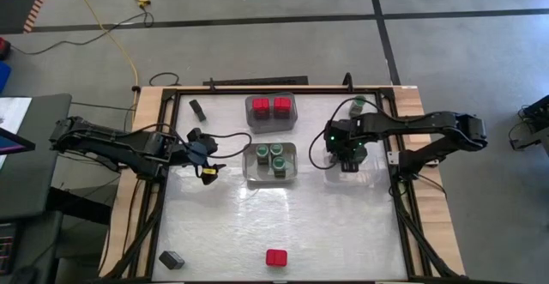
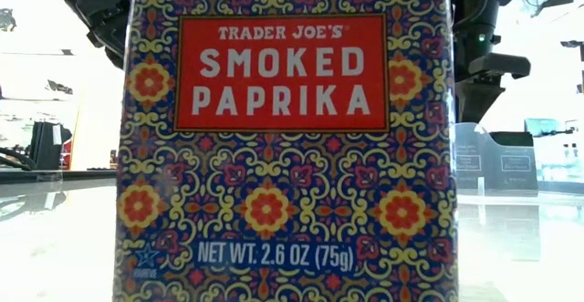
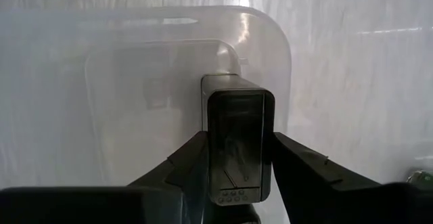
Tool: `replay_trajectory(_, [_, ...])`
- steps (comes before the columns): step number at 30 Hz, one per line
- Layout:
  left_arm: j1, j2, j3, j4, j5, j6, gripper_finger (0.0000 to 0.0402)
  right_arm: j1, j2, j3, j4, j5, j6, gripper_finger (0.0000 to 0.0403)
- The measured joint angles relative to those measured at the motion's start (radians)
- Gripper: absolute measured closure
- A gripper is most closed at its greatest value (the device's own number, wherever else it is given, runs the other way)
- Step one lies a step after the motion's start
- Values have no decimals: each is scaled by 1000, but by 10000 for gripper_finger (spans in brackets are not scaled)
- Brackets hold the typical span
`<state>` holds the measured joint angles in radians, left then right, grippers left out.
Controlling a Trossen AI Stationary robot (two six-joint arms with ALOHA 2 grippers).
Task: Sort spices by type
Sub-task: Put the black spice can into the transparent bin
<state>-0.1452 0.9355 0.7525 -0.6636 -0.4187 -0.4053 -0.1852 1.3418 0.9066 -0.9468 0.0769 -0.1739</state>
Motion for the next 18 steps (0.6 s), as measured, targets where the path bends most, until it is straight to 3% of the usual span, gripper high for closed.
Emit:
replay_trajectory(13, [0, 0, 0, 0, 0, -2, 42, -1, -34, -5, -7, -3, -8, 219])
replay_trajectory(18, [0, 0, 0, 0, 0, -2, 42, -1, -34, -5, -17, -3, -11, 194])
